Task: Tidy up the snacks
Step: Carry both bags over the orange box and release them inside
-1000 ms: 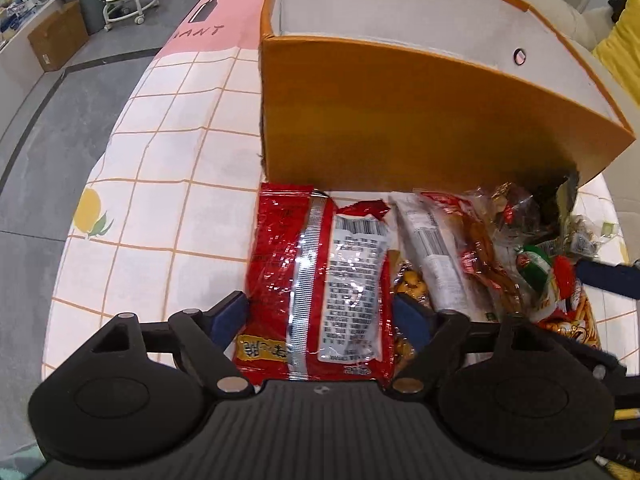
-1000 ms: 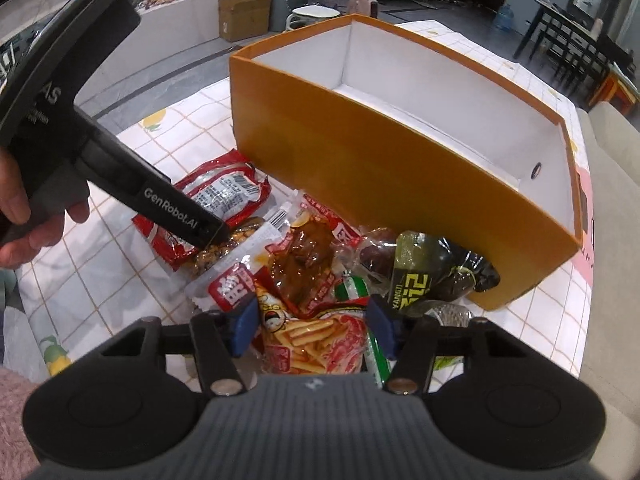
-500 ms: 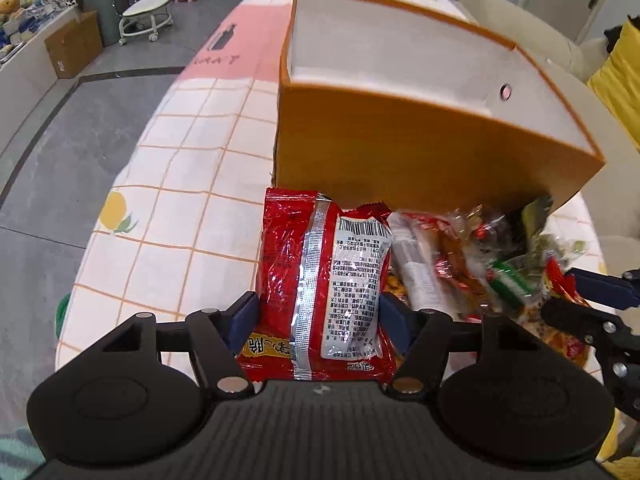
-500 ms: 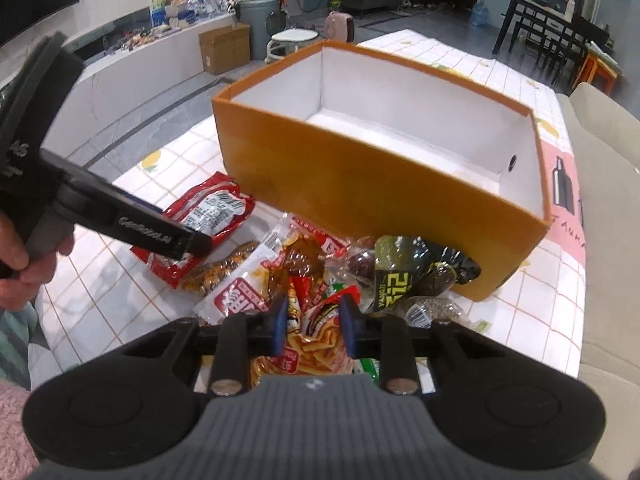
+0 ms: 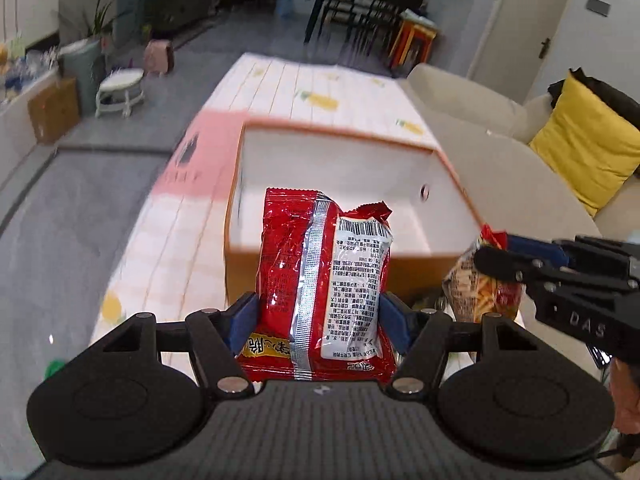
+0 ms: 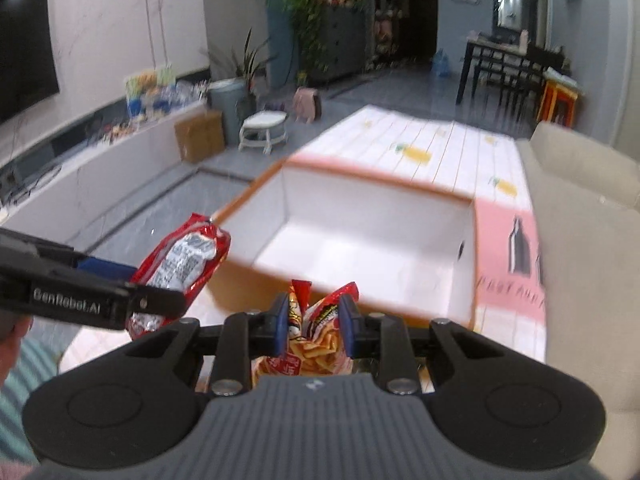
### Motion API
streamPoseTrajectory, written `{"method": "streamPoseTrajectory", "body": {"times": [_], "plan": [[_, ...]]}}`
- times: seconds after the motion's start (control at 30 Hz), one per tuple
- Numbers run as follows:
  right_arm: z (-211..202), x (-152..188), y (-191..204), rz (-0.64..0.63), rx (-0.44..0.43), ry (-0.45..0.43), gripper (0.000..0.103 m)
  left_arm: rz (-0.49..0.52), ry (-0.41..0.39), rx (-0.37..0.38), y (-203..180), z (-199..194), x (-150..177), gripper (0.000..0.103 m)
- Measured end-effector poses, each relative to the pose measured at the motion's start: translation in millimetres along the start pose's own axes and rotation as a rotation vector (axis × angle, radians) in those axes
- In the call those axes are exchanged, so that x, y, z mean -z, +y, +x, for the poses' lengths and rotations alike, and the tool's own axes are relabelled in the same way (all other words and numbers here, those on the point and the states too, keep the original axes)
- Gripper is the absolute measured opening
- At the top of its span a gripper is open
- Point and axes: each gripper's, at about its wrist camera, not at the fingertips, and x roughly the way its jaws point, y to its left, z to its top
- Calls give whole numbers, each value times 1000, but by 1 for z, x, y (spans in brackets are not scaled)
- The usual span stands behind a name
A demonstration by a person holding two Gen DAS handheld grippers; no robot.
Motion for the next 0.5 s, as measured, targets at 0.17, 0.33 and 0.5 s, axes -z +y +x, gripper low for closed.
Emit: {"method": "streamPoseTrajectory", "body": {"times": [0.17,0.33,0.5], "plan": [[5,-40,-11,26,17,-94,23,73,-56,-22,-15,6,-38,75],[27,-71,-22,84,40,-149,23,112,-28,-64,-19,33,-62,75],[65,-79,-25,119,56,-114,23,150,43,-106,-15,73,-75,75]]}}
